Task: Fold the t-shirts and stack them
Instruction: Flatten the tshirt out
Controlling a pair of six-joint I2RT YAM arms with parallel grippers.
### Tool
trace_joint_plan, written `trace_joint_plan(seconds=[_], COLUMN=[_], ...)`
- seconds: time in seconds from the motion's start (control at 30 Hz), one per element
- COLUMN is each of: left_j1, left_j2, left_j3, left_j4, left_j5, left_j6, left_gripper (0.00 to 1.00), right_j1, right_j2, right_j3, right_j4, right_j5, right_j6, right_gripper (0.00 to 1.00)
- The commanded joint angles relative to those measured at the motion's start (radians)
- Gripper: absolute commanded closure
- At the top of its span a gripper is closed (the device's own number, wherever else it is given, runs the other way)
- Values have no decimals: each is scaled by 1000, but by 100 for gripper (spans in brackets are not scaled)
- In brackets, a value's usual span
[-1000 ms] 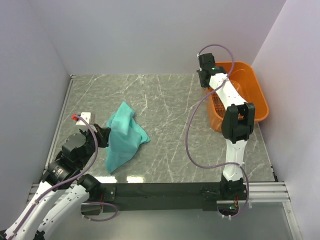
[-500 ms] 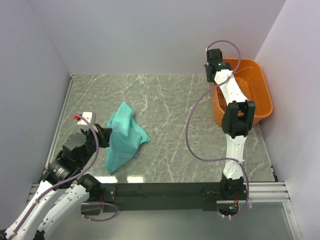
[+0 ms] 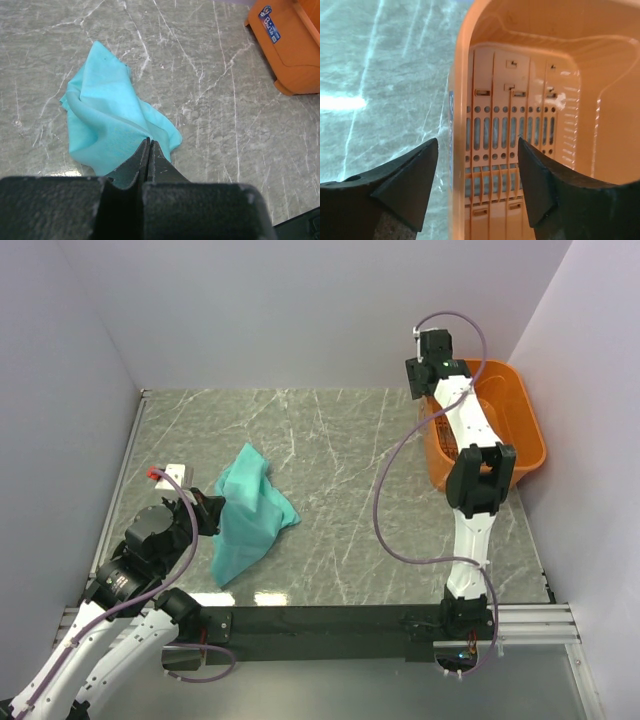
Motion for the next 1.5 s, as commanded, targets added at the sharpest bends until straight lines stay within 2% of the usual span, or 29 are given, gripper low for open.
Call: trace_joint_plan(seconds=[0.0,0.17,0.27,0.33,0.37,0.5,0.53,0.63,0.67,0.7,0.87,0.97,1.03,1.23,1.47], left_j1=[8,6,8,8,6,8,8,9,8,8,8,8,9,9,8], left_j2=[2,15,43,61,68,109,117,146,153,170,233,265,296,325,356], left_j3=[3,0,9,17,18,32,35,53,58,70,122,168,201,245,290], left_j4=[49,75,92,109,112,132,135,153,163,167,193,203,201,206,218], left_j5=[22,54,69,80,86,104,115,135,143,147,257,347,403,465,482], left_j6=[-4,0,1,1,3,9,12,19,24,24,26,29,21,-19,-71], left_gripper=[99,99,99,99,99,99,99,99,99,99,99,99,99,99,99], right_j1=[20,109,165,187,195,195,195,193,195,195,195,219,270,415,578], right_j2=[-154,-370,-535,-670,-721,-1001,-1045,-1202,-1236,-1282,-1323,-1304,-1274,-1092,-910], right_j3=[7,-122,-333,-431,-538,-795,-844,-1027,-1112,-1151,-1346,-1386,-1389,-1277,-1118], right_j4=[23,35,74,91,129,204,209,201,203,203,322,393,434,425,370], right_j5=[-44,-104,-219,-342,-398,-674,-825,-1062,-1198,-1248,-1383,-1427,-1399,-1234,-1172], right_j6=[-44,-107,-154,-168,-184,-253,-276,-420,-440,-455,-394,-337,-290,-291,-277], right_gripper=[27,23,22,22,22,21,21,21,21,21,21,21,21,23,25])
